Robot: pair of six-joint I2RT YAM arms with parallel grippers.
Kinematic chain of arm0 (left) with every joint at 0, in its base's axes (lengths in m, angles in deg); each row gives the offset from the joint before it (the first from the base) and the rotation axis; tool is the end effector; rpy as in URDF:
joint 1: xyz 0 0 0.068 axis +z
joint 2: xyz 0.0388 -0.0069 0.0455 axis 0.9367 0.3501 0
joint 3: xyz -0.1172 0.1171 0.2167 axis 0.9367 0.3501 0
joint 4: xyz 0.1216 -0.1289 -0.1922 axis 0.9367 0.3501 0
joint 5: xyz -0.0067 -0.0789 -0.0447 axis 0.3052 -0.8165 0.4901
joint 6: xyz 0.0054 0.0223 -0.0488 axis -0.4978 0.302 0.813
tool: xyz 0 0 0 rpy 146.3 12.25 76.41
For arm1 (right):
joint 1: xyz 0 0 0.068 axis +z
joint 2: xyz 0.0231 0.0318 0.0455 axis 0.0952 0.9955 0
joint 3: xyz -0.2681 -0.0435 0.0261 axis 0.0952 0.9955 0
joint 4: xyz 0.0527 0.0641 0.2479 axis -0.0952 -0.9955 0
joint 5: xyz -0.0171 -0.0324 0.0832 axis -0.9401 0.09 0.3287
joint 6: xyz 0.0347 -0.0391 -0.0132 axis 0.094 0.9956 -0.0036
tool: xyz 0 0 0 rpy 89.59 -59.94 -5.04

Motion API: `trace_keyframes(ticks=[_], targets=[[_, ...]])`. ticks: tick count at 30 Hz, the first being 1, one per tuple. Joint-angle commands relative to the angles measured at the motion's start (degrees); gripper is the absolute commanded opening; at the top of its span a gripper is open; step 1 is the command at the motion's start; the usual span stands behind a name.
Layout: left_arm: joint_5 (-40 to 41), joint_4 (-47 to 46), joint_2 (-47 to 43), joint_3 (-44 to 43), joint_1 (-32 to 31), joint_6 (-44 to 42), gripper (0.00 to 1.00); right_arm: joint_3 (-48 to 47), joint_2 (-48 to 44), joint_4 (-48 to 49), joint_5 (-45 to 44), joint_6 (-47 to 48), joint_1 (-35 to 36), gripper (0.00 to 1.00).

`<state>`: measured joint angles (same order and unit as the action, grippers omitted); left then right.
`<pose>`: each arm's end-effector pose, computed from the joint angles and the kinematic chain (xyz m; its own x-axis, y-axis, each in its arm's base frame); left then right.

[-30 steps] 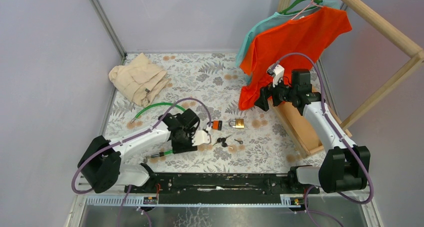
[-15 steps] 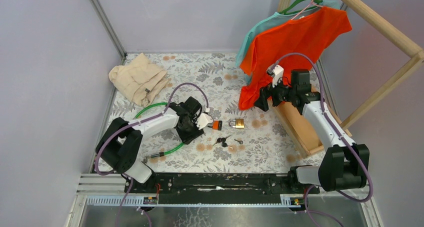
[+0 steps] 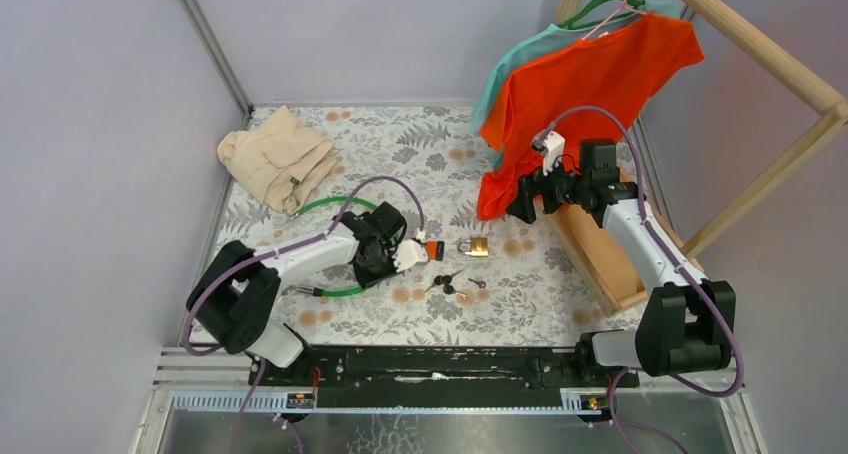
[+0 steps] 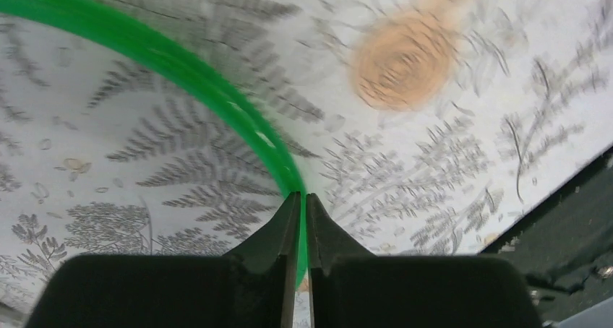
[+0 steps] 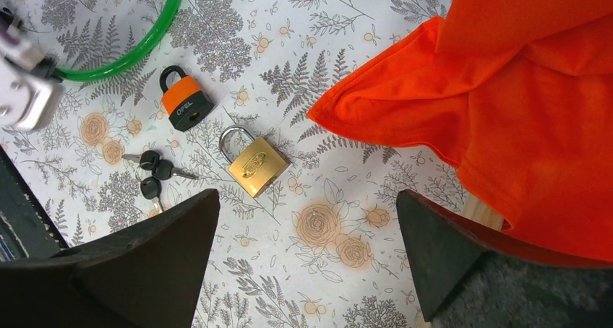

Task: Lock with the key
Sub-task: Adjust the lock at the center of the board.

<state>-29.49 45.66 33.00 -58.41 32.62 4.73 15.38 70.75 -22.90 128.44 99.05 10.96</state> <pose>0.2040 -0.1595 0.1659 -0.3580 0.9099 -0.2096 0.9330 0.3577 -0.0407 0.2850 0.0497 0.2777 -0.3871 -0.3046 -0.8703 -0.7395 0.6664 0.0957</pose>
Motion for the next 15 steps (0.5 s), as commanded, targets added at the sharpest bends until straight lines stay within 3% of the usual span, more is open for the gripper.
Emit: trace_keyframes(ticks=[1, 6, 11, 15], targets=[[2.6, 6.1, -4.8, 5.2, -5.1, -8.9, 0.11, -0.5, 0.8, 0.3, 1.8, 0.5, -0.3, 0.99], [8.5, 11.4, -8.0, 10.3, -8.2, -14.3, 0.12, -0.2, 0.8, 0.3, 2.5, 0.3, -0.3, 0.99], [9.2, 15.1, -14.0, 13.3, -8.4, -21.8, 0.13, 0.5, 1.2, 1.3, 3.8, -0.4, -0.3, 0.99], [8.2, 15.6, -14.9, 10.3, -8.3, -19.8, 0.19, 0.5, 1.2, 1.3, 3.7, -0.4, -0.2, 0.99]])
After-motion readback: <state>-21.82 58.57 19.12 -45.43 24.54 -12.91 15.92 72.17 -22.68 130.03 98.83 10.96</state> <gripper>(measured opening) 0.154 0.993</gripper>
